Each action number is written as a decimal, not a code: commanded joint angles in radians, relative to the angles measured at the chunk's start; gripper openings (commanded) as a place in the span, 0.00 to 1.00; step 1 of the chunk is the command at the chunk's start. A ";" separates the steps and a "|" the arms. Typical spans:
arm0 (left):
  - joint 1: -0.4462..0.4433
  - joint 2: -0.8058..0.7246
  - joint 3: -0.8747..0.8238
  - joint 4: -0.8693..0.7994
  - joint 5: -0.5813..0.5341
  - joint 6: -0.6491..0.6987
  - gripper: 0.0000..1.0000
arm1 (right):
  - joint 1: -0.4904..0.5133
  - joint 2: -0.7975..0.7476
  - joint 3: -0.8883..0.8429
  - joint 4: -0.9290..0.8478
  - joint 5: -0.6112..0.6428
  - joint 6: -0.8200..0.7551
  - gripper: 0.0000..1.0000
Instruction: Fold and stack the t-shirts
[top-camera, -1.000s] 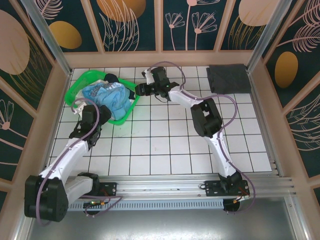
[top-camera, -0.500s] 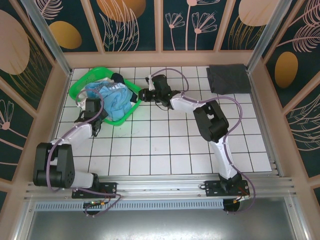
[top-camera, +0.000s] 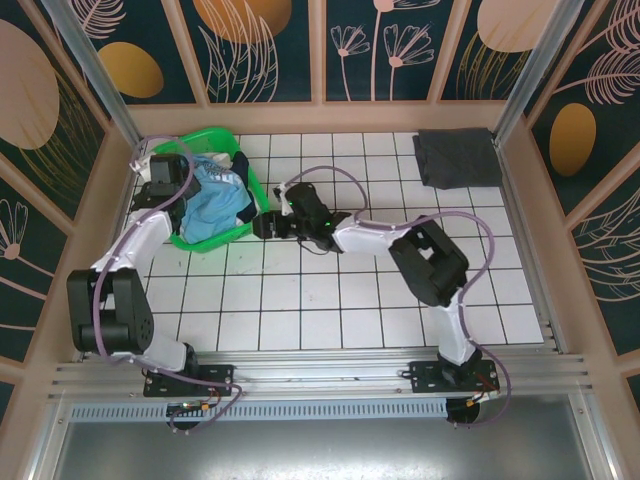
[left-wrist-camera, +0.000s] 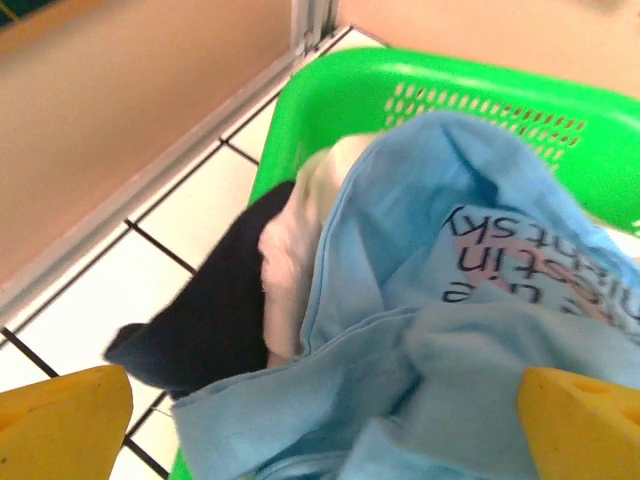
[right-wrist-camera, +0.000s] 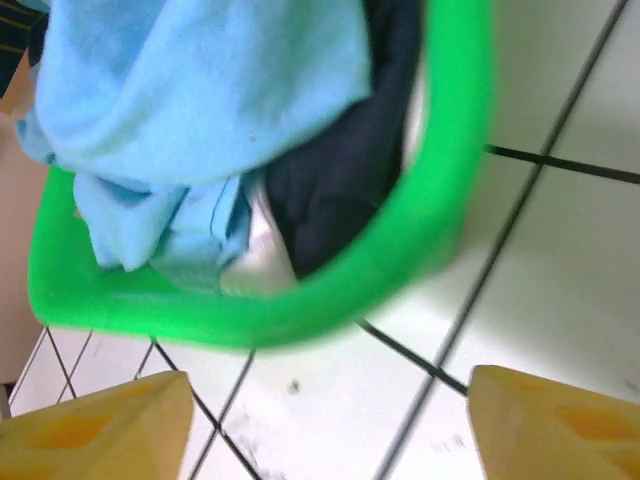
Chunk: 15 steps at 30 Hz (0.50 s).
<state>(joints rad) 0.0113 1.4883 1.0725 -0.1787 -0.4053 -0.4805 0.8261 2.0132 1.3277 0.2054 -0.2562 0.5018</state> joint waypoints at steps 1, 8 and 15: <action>-0.002 -0.072 0.027 -0.132 0.012 0.048 0.95 | -0.090 -0.154 -0.131 0.026 0.013 -0.018 0.79; -0.238 -0.041 0.085 -0.145 0.191 -0.055 0.77 | -0.259 -0.350 -0.369 0.063 0.055 -0.020 0.80; -0.365 0.232 0.282 -0.187 0.145 -0.128 0.71 | -0.362 -0.515 -0.550 0.067 0.102 -0.042 0.80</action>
<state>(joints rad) -0.3439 1.6543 1.2961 -0.3046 -0.2363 -0.5640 0.4931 1.5665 0.8276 0.2470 -0.1902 0.4839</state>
